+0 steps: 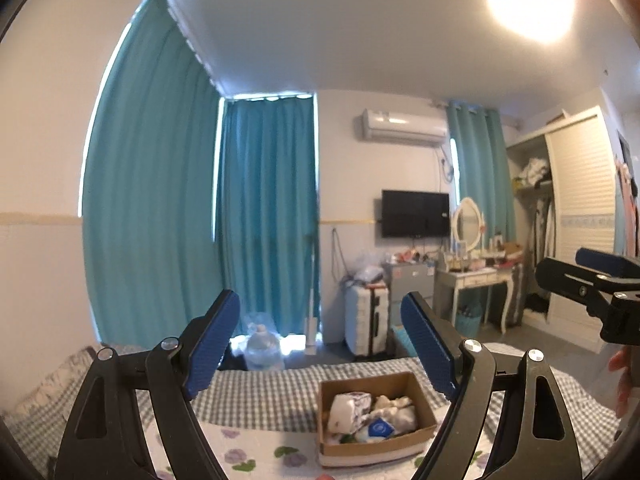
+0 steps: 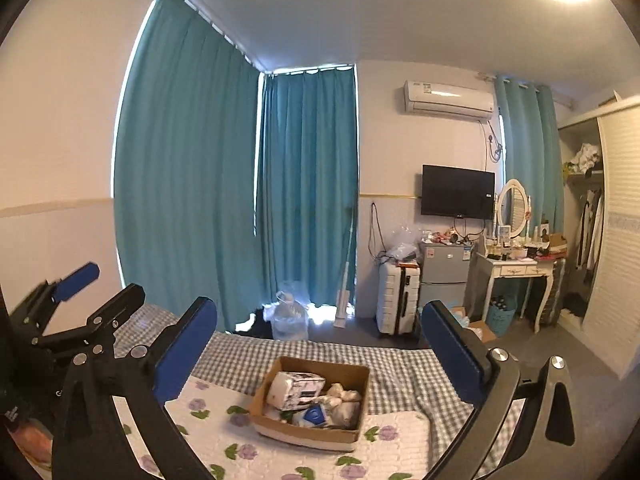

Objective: Organize soft objects

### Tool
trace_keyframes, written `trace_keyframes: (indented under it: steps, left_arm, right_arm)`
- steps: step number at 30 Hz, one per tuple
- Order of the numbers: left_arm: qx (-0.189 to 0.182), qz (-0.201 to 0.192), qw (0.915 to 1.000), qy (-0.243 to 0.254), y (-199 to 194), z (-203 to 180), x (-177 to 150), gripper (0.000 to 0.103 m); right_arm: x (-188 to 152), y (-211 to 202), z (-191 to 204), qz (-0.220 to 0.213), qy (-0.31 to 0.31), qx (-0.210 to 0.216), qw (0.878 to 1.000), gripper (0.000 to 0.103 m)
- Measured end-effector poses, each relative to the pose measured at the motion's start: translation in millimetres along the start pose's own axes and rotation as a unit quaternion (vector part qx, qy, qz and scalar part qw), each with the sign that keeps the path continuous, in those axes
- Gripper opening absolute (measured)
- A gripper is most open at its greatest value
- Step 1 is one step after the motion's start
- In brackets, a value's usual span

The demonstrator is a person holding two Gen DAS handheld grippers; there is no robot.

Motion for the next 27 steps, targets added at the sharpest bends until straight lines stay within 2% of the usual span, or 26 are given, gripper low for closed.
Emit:
trace_keyframes:
  steps: [4, 7, 11, 17, 22, 27]
  left_arm:
    - [0.005, -0.010, 0.9999, 0.006, -1, -1, -25, 0.084]
    - [0.001, -0.001, 1.0000, -0.007, 10, 3, -46, 0.084]
    - [-0.005, 0.024, 0.9996, -0.013, 32, 7, -81, 0.084]
    - [-0.011, 0.085, 0.9963, -0.013, 69, 11, -139, 0.084]
    - [-0.013, 0.105, 0.9940, -0.030, 72, 16, -157, 0.084]
    - [-0.014, 0.109, 0.9934, -0.033, 72, 14, -160, 0.084]
  right_arm:
    - [-32, 5, 1, -0.006, 0.003, -0.004, 1.000, 0.103]
    - [-66, 21, 0, 0.007, 0.007, -0.009, 1.000, 0.103]
    - [-111, 52, -3, 0.024, 0.017, -0.005, 1.000, 0.103]
    - [-170, 99, -6, 0.067, 0.017, -0.022, 0.997, 0.103]
    - [-193, 117, -5, 0.093, 0.003, -0.026, 0.995, 0.103]
    - [-199, 117, -1, 0.096, -0.002, -0.025, 0.995, 0.103]
Point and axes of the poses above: each gripper's, at about its wrist camera, not at the fingertips, and y roughly the way its jaws point, z to its left, x to its top, the point moved 3 cm from there along y, roughly the way its jaws point, and after that the axes turned 13 degrees about -x, right-handed, at the moved point
